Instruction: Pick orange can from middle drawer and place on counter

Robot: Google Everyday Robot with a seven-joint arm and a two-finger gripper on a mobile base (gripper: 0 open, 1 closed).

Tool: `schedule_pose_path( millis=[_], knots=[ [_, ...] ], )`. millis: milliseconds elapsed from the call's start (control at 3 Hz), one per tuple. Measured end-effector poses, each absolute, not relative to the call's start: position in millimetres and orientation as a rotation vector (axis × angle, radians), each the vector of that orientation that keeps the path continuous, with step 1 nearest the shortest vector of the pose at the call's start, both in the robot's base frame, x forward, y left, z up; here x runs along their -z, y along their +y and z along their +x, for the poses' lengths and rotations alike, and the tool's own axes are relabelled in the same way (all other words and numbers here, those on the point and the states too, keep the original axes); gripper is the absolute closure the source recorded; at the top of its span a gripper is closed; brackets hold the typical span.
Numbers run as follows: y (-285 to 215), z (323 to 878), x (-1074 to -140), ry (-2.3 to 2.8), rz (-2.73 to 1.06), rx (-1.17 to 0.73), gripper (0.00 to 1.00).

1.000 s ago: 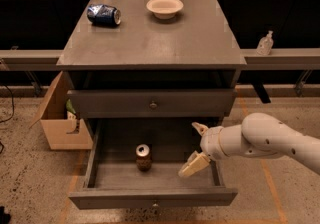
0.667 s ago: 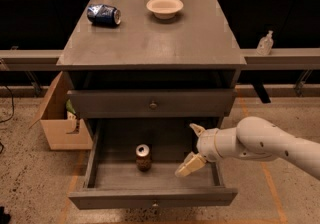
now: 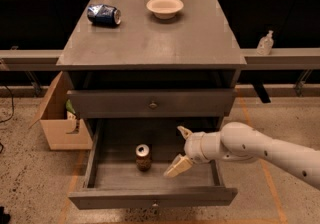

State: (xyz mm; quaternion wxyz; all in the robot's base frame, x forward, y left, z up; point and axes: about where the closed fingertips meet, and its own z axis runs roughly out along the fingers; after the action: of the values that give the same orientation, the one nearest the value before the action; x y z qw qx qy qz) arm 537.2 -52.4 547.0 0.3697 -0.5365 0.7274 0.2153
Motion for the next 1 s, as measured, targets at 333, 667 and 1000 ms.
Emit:
schedule_pose_path(
  millis=[333, 667, 1000],
  knots=[
    [-36, 550, -526, 1.845, -1.385, -0.571, 0.0],
    [-16, 561, -506, 1.823, -1.412, -0.618, 0.06],
    [8, 568, -492, 1.789, -1.456, -0.681, 0.15]
  ],
)
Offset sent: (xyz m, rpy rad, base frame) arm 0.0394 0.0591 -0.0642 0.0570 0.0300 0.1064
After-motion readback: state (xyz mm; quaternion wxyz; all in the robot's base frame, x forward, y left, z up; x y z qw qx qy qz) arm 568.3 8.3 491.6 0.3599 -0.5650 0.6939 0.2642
